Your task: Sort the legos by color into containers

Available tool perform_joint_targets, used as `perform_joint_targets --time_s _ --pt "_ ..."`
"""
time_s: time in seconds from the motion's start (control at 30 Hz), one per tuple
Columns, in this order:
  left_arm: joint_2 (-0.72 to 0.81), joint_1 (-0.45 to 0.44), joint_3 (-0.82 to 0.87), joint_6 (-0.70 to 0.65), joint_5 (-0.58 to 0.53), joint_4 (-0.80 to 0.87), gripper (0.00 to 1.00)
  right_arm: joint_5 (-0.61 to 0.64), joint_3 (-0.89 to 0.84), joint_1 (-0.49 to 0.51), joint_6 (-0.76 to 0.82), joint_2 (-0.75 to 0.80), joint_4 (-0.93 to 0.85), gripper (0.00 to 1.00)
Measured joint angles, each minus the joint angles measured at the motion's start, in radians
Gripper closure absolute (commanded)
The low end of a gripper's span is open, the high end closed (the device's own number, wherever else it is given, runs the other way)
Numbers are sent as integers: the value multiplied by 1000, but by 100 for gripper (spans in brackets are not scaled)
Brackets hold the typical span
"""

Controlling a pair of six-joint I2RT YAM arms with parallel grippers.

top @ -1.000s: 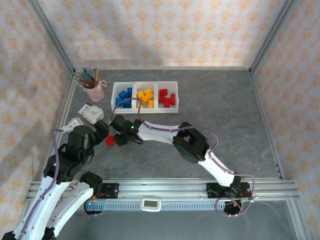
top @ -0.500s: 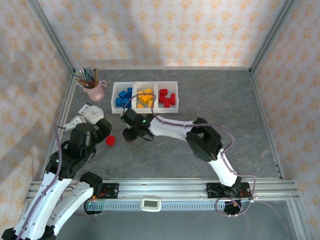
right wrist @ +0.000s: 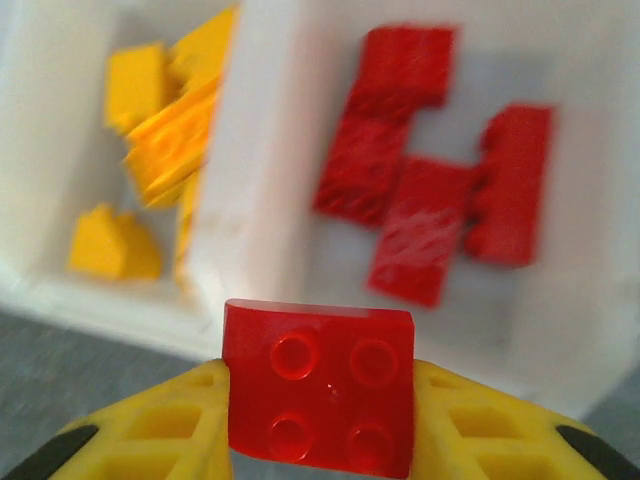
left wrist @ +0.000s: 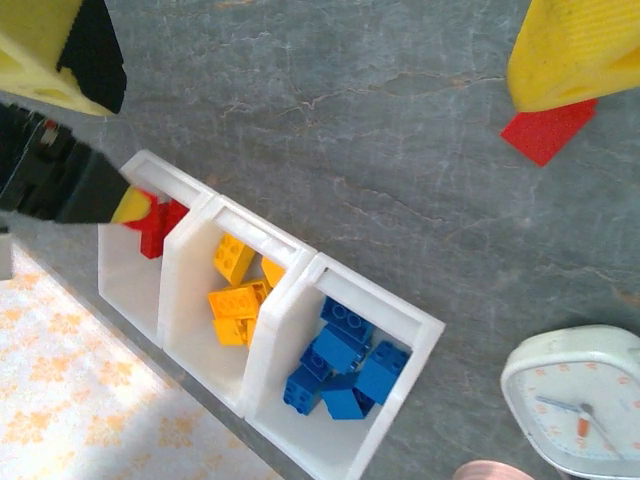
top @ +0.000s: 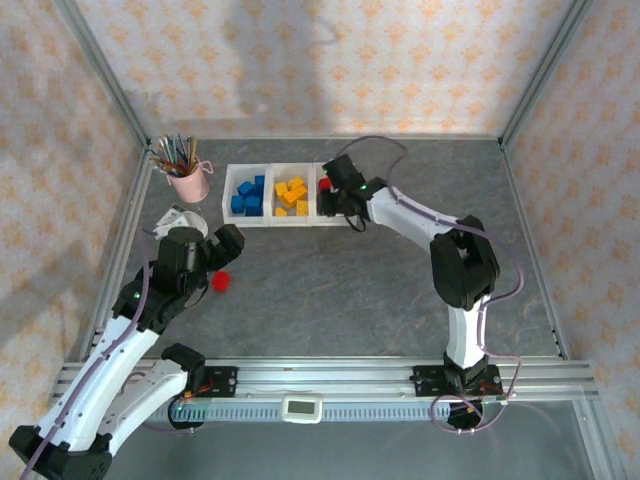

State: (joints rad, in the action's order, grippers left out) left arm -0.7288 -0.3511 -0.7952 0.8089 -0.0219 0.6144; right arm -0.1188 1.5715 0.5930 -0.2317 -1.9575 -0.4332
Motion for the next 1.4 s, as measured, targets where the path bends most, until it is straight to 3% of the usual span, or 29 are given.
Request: perform_joint_targets --time_s 0.2,0.47,0.77,1.0,1.4 --pt "-63 0 0 -26 23 -66 1 98 127 -45 19 -95 27 60" --pt "-83 1 -3 -50 34 -80 1 165 308 -45 50 -258 23 44" --pt "-82 7 -5 -51 39 -90 1 182 303 -45 64 -248 10 34" --pt "-57 7 -5 -51 40 -89 1 169 201 -31 67 -140 12 29" --pt "31 7 -5 -47 -2 -45 1 111 87 158 -19 -25 14 20"
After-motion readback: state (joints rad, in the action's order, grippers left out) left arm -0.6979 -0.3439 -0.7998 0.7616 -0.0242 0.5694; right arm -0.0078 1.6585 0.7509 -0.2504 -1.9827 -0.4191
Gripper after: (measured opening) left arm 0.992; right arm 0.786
